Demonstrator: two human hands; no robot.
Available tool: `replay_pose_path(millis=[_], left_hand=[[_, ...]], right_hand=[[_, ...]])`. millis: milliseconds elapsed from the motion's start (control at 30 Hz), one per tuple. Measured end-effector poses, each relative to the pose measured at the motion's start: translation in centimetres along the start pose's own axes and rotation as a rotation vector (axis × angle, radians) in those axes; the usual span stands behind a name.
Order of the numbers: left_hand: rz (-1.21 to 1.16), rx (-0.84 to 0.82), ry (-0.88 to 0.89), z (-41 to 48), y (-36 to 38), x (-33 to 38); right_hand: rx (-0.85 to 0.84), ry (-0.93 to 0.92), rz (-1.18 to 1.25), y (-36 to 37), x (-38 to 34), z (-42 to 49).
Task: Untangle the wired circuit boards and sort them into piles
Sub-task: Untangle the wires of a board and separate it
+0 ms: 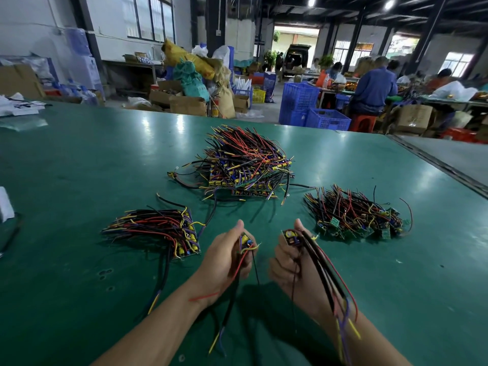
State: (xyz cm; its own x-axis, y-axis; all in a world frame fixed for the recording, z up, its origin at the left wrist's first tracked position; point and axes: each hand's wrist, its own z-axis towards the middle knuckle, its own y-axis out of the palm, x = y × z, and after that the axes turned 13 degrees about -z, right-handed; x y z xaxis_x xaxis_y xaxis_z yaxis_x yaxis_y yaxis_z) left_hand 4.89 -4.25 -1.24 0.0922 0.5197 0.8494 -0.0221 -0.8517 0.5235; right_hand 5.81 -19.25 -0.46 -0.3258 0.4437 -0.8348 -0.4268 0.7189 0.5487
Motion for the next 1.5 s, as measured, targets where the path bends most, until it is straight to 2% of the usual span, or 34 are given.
replay_pose_path(millis=[133, 233, 333, 400, 533, 667, 833, 1033, 1167, 1267, 1400, 1500], left_hand=[[0.707, 0.1, 0.319, 0.3, -1.3, -0.6], [0.906, 0.122, 0.393, 0.4, -1.4, -0.9], [0.793, 0.011, 0.495, -0.2, -1.0, -0.5], [0.656, -0.11, 0.47, -1.1, -0.5, -0.2], [0.513, -0.233, 0.404, -1.9, 0.1, 0.0], [0.418, -0.262, 0.382, -2.3, 0.3, 0.6], [0.47, -0.338, 0.386, -2.4, 0.1, 1.2], [0.579, -0.36, 0.343, -2.4, -0.2, 1.0], [0.664, -0.379, 0.354, -2.5, -0.1, 0.3], [0.642, -0.343, 0.34, -2.4, 0.0, -0.1], [0.627, -0.344, 0.317, -2.4, 0.0, -0.4], [0.626, -0.322, 0.303, -2.3, -0.2, -0.5]], right_hand=[[0.09, 0.001, -0.067, -0.3, -0.5, 0.4], [0.213, -0.046, -0.237, -0.5, -0.2, 0.2], [0.25, -0.144, -0.517, -0.3, 0.2, -0.3], [0.219, -0.182, -0.628, 0.0, 0.3, -0.6], [0.099, -0.213, -0.764, 0.6, 0.1, -1.0], [0.075, -0.209, -0.854, 0.8, 0.1, -1.2], [0.036, -0.217, -0.903, 0.5, 0.1, -1.1], [0.079, -0.254, -1.11, -0.5, -0.2, -0.9], [0.084, -0.304, -1.14, -0.5, -0.5, -0.8], [0.132, -0.335, -1.121, -0.5, -0.4, -0.8], [0.037, -0.255, -1.023, -0.2, -0.3, -1.0], [0.022, -0.191, -1.045, -0.2, -0.6, -1.1]])
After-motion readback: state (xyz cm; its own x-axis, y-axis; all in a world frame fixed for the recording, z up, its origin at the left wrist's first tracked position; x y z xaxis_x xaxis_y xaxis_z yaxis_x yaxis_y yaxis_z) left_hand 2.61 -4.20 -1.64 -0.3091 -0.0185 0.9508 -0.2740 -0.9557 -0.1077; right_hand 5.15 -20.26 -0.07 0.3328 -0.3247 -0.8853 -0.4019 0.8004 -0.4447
